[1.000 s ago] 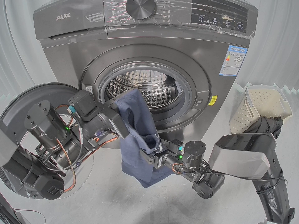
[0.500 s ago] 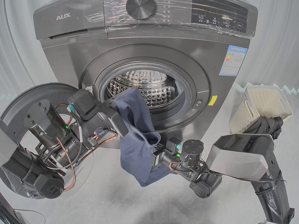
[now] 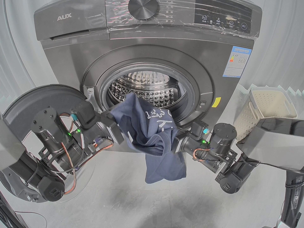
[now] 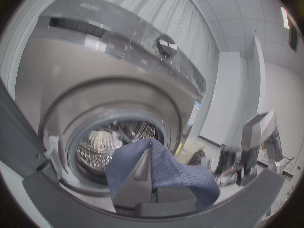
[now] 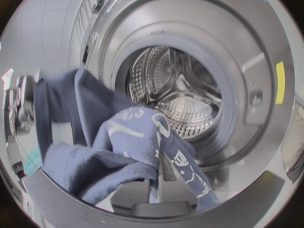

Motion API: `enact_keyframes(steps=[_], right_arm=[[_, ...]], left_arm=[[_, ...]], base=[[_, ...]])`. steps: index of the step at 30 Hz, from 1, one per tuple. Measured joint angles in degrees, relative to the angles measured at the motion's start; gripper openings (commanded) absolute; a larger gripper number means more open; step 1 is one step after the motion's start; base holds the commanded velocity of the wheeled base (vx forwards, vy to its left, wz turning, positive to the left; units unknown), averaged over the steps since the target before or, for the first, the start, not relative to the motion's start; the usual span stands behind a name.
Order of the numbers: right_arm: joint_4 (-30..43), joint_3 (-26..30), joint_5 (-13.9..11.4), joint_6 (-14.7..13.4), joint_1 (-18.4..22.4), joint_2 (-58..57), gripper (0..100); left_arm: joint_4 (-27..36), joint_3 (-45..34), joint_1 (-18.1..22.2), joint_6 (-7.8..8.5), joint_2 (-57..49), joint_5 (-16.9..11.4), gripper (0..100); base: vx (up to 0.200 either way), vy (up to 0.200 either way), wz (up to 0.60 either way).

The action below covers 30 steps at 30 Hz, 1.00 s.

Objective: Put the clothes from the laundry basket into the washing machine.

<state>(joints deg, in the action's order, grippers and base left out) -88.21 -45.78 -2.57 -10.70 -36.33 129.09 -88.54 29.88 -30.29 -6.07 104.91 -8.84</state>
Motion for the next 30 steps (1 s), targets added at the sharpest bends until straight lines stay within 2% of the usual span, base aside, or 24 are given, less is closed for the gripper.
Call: enact_keyframes(steps=[5,9,15,16,24,30], right_arm=[[0.00,0.66,0.28,-0.38,0.34,-5.30,0],[0.00,0.94,0.34,-0.56,0.13,-8.97,0],[-0.02,2.86,0.33,-0.60,-0.49,-12.82,0],[0.00,3.33,0.33,-0.65,-0.71,-13.30,0],[-0.02,5.73,0.33,-1.15,-1.05,-15.19,0],[0.00,7.69,0.30,-1.23,0.34,-15.36,0]], left_arm=[[0.07,-4.34,0.67,1.48,3.79,-1.39,0],[0.05,-7.34,1.41,3.96,7.02,-2.55,0],[0.02,-9.51,1.88,5.67,11.11,-2.93,0],[0.00,-9.57,1.91,5.72,11.57,-2.93,100],[-0.06,-10.05,2.32,5.69,12.64,-3.17,100],[-0.04,-13.98,1.80,5.72,10.39,-3.23,100]], base=[[0.000,0.000,0.00],[0.000,0.000,0.00],[0.000,0.000,0.00],[0.000,0.000,0.00],[0.000,0.000,0.00],[0.000,0.000,0.00]])
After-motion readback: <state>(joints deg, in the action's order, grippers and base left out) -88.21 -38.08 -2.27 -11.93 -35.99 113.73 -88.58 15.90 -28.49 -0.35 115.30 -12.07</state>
